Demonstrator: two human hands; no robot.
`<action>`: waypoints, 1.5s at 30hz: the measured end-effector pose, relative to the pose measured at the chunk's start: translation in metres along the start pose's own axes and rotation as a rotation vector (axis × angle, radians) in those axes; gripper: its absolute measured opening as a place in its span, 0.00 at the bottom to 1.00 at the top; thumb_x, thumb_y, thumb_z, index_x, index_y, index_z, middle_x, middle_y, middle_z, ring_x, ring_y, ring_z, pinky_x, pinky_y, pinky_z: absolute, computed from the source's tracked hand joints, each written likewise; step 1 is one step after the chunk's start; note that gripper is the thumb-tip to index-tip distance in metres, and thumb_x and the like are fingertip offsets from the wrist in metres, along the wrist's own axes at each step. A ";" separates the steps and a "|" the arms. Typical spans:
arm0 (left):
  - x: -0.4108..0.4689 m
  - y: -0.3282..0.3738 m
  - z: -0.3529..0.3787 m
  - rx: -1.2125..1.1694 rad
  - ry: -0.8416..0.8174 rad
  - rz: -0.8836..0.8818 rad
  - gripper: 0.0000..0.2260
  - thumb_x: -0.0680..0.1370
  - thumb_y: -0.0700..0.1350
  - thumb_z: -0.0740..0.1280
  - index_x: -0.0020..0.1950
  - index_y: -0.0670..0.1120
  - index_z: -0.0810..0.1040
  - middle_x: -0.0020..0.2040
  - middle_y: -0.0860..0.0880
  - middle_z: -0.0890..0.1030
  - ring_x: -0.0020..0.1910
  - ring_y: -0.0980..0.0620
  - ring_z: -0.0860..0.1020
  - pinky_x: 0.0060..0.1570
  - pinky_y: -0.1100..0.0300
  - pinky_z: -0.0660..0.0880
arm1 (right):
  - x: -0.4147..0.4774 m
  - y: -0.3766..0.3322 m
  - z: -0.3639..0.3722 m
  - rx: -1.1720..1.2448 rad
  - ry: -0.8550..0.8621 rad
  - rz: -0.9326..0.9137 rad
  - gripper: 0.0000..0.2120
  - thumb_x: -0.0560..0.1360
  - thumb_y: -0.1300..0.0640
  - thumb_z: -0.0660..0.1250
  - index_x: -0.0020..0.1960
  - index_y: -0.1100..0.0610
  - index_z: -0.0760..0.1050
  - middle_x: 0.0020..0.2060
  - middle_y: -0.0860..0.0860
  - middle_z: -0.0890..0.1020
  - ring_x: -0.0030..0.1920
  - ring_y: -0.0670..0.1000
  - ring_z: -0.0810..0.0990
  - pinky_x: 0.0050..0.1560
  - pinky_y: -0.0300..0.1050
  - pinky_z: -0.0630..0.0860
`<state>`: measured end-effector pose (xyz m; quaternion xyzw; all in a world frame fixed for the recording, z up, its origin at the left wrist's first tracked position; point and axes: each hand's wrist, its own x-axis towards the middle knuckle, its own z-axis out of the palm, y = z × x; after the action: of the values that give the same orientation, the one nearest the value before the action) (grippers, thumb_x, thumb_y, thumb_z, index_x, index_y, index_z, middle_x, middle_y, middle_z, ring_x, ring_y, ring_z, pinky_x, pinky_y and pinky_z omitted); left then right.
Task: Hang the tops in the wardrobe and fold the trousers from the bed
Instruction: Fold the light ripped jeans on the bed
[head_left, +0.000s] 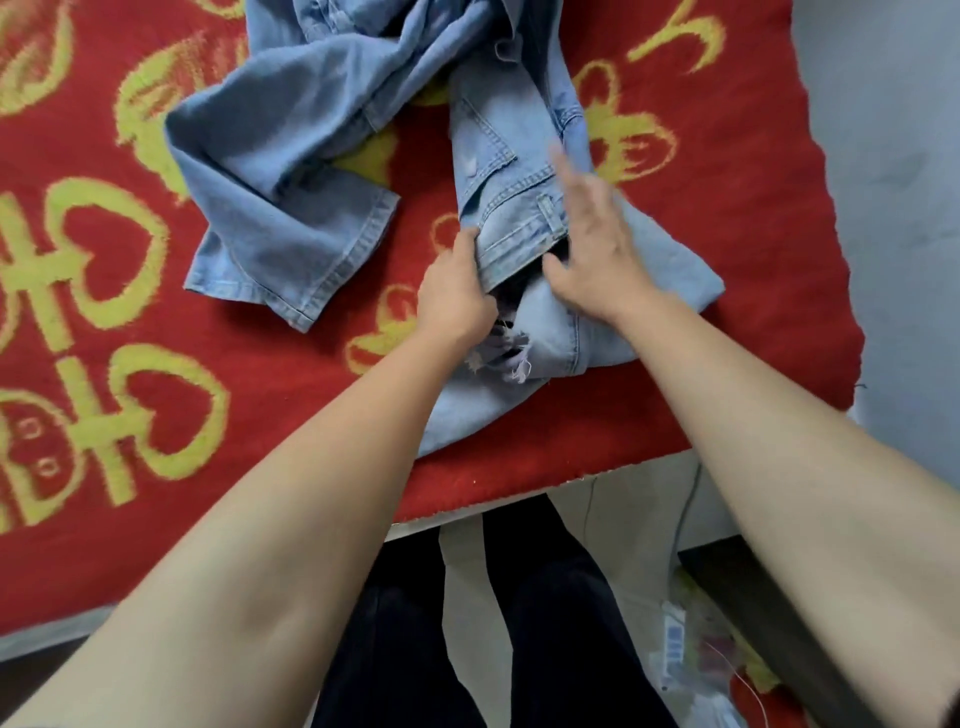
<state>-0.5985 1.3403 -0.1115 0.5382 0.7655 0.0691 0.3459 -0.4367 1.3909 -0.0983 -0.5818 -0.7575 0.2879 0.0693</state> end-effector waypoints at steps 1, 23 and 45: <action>-0.004 -0.005 -0.003 -0.012 0.003 0.002 0.32 0.69 0.38 0.67 0.72 0.50 0.63 0.57 0.42 0.78 0.56 0.39 0.76 0.49 0.52 0.70 | 0.003 0.001 0.003 -0.062 -0.111 -0.056 0.36 0.72 0.63 0.66 0.77 0.48 0.61 0.65 0.58 0.69 0.64 0.61 0.69 0.67 0.56 0.68; -0.188 0.030 -0.258 0.006 0.032 0.138 0.24 0.65 0.41 0.73 0.57 0.49 0.67 0.44 0.52 0.76 0.44 0.48 0.76 0.42 0.53 0.74 | -0.079 -0.175 -0.151 1.021 -0.340 0.519 0.13 0.77 0.66 0.61 0.59 0.66 0.77 0.44 0.61 0.80 0.32 0.54 0.81 0.35 0.47 0.81; -0.462 -0.053 -0.553 0.267 1.169 0.417 0.18 0.77 0.40 0.62 0.67 0.42 0.67 0.49 0.36 0.79 0.45 0.33 0.78 0.38 0.48 0.68 | -0.310 -0.585 -0.362 1.051 0.482 -0.359 0.06 0.77 0.61 0.60 0.41 0.56 0.71 0.28 0.49 0.68 0.31 0.49 0.66 0.35 0.47 0.65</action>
<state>-0.8896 1.0634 0.4887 0.5878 0.7090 0.3214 -0.2202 -0.6729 1.1415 0.5741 -0.3817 -0.5629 0.4675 0.5647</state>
